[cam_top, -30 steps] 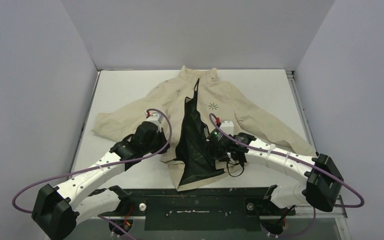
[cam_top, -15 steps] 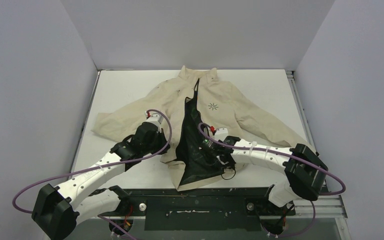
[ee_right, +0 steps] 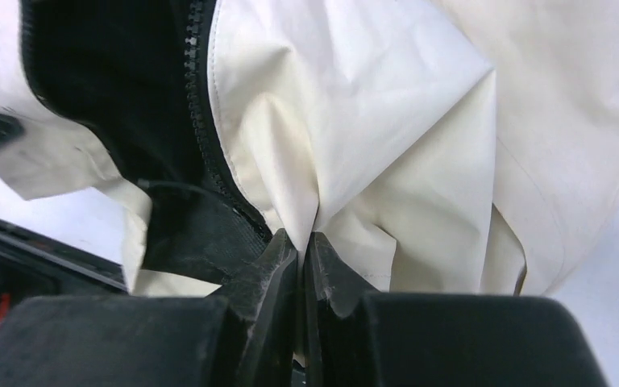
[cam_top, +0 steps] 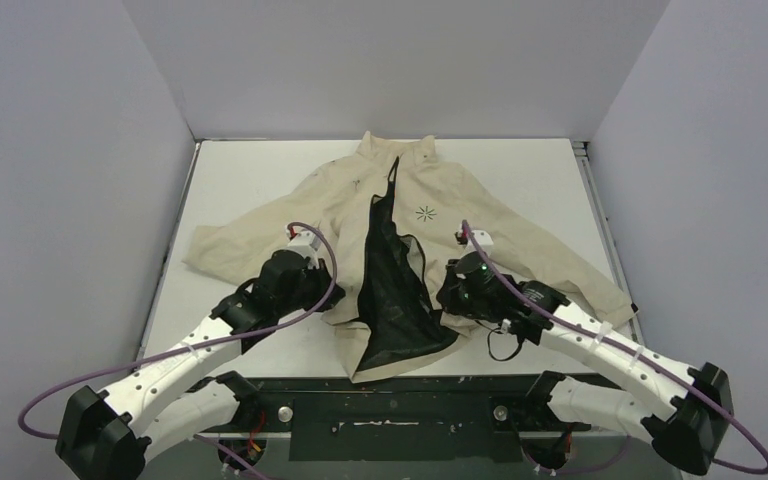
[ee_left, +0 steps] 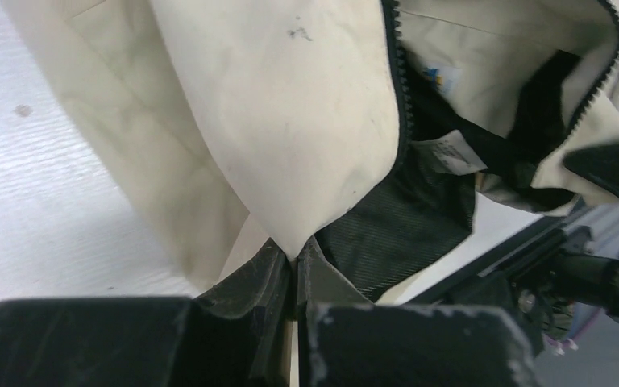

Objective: Zip up the jacket

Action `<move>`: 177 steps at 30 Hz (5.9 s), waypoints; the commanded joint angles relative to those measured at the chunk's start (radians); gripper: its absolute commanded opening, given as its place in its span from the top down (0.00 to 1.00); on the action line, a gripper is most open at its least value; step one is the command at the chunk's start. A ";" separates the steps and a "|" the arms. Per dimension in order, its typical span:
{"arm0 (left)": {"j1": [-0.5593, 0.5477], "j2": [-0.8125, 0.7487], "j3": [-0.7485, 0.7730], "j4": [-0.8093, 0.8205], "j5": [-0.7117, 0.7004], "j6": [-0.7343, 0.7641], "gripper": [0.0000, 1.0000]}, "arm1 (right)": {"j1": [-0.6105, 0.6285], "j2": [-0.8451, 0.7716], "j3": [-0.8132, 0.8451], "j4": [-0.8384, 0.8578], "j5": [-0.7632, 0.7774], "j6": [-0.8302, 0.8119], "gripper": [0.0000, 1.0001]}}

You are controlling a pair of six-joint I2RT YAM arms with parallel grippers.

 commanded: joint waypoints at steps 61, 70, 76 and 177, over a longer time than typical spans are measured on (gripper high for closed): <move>0.029 -0.233 -0.236 0.492 0.338 -0.377 1.00 | -0.114 -0.351 -0.107 0.414 -0.405 -0.161 0.22; 0.029 -0.238 -0.268 0.690 0.430 -0.436 1.00 | -0.110 -0.164 -0.206 0.761 -0.683 -0.116 0.25; 0.029 -0.247 -0.257 0.679 0.433 -0.427 1.00 | -0.103 -0.065 -0.241 0.965 -0.839 -0.057 0.36; -0.202 -0.191 -0.072 0.394 0.341 -0.183 0.72 | -0.081 0.002 -0.223 1.108 -0.836 0.035 1.00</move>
